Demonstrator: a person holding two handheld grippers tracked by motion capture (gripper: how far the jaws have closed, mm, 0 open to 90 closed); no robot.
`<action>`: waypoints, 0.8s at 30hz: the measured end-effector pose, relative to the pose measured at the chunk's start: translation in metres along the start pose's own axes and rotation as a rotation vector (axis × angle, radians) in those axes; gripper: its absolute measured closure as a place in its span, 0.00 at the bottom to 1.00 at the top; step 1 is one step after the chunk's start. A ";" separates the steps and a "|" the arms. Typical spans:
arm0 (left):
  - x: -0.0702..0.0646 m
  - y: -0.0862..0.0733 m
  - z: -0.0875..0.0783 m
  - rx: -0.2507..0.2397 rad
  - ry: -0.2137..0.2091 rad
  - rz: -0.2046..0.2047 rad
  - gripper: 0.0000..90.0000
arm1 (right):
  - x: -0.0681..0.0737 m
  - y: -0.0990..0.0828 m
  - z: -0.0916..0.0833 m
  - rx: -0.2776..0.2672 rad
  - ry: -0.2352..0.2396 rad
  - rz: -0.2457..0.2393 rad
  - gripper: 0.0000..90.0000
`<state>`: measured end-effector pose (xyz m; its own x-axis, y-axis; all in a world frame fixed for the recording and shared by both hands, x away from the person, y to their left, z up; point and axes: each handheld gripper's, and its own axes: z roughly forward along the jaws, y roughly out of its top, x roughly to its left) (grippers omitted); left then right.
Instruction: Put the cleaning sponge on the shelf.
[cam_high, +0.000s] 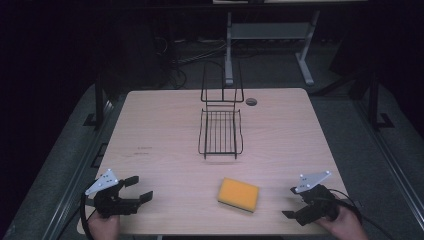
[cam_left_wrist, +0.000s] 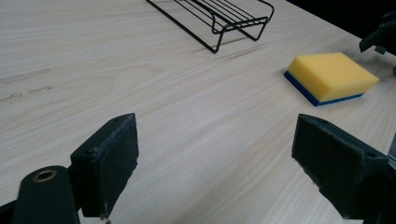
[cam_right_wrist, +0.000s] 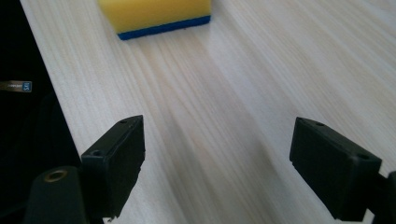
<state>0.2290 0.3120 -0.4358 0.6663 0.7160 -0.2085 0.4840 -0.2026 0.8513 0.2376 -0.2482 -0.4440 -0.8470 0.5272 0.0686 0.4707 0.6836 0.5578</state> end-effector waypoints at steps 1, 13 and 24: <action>0.000 0.000 0.000 -0.002 -0.001 -0.002 0.16 | 0.001 0.001 0.000 0.002 0.000 -0.001 0.20; -0.001 0.000 0.002 0.005 -0.003 0.002 0.16 | 0.007 0.008 0.005 0.005 0.011 -0.026 0.20; -0.001 0.001 0.002 0.004 -0.005 0.004 0.16 | 0.011 0.013 0.007 0.010 0.020 -0.050 0.20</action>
<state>0.2299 0.3094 -0.4361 0.6708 0.7121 -0.2073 0.4835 -0.2078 0.8503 0.2361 -0.2299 -0.4417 -0.8743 0.4820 0.0572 0.4298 0.7142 0.5524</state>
